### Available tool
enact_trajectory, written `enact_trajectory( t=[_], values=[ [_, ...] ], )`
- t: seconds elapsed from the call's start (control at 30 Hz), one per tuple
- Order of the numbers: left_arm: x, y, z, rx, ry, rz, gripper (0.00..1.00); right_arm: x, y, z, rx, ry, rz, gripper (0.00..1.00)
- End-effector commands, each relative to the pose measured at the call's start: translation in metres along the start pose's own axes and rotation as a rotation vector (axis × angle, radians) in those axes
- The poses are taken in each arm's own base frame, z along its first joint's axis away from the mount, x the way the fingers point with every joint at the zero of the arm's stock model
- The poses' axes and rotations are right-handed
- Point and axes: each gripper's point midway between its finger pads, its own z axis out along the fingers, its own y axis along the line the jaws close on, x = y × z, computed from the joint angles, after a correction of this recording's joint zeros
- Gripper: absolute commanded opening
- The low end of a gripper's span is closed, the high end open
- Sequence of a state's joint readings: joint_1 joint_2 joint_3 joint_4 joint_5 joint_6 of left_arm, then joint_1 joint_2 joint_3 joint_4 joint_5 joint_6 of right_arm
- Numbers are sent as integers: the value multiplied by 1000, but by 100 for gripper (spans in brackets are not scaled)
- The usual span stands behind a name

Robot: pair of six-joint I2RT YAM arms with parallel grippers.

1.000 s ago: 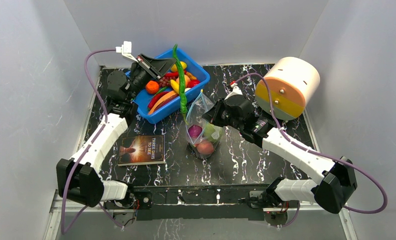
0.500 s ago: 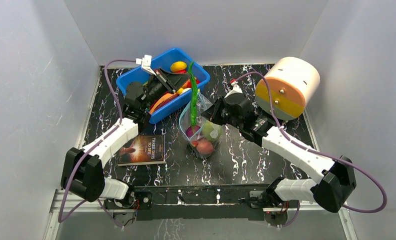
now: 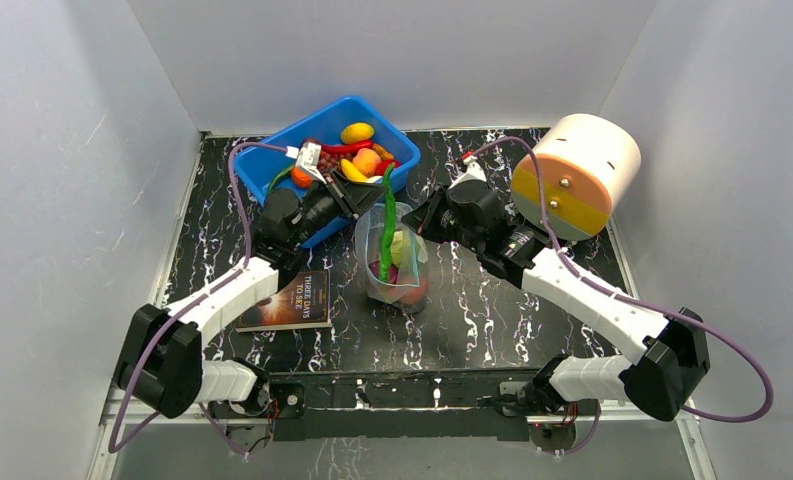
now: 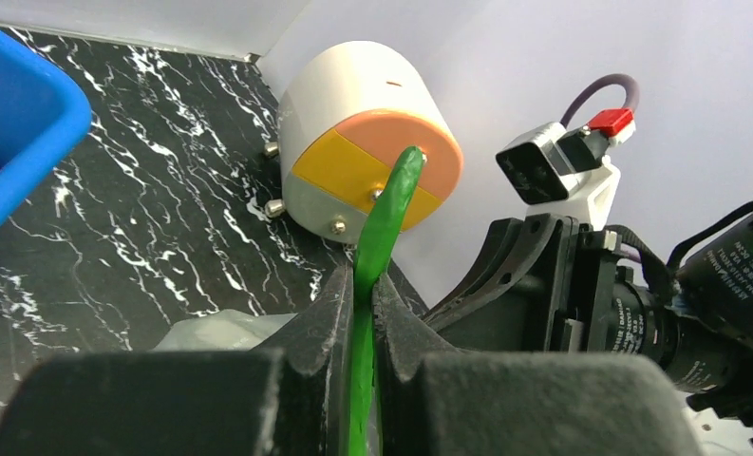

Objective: Place the food in the zip-top bag and seal the zipper
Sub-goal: Place the fake vegetable in the zipper food storage bag.

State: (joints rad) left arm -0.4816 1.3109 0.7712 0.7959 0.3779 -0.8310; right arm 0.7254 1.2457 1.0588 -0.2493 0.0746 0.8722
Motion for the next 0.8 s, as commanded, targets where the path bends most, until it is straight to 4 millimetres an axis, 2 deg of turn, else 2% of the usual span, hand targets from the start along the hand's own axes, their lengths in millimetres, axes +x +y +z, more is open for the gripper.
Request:
enact_trajectory(
  t=[0.0, 0.1, 0.17, 0.3, 0.4, 0.47, 0.53, 0.6, 0.77],
  values=[
    [-23, -25, -11, 43, -77, 130, 0, -38, 40, -3, -108, -113, 38, 0],
    [-29, -21, -14, 2, -86, 208, 0, -38, 39, -3, -107, -120, 51, 0],
    [-40, -21, -16, -18, -134, 251, 0, -39, 38, -5, -104, -129, 56, 0],
    [-94, -44, -15, -15, -336, 329, 0, -36, 38, -4, -116, -125, 81, 0],
    [-109, -45, -10, -15, -403, 347, 0, -35, 36, -3, -117, -127, 99, 0],
    [-101, -42, -3, 1, -381, 348, 0, -35, 35, -2, -115, -131, 106, 0],
    [-75, -27, -2, -5, -320, 322, 0, -38, 34, -3, -110, -147, 114, 0],
    [-46, -9, -13, -25, -292, 256, 0, -45, 34, -2, -102, -183, 129, 0],
    [-17, -5, -21, -13, -218, 206, 0, -49, 37, 4, -103, -191, 143, 0]
  ],
)
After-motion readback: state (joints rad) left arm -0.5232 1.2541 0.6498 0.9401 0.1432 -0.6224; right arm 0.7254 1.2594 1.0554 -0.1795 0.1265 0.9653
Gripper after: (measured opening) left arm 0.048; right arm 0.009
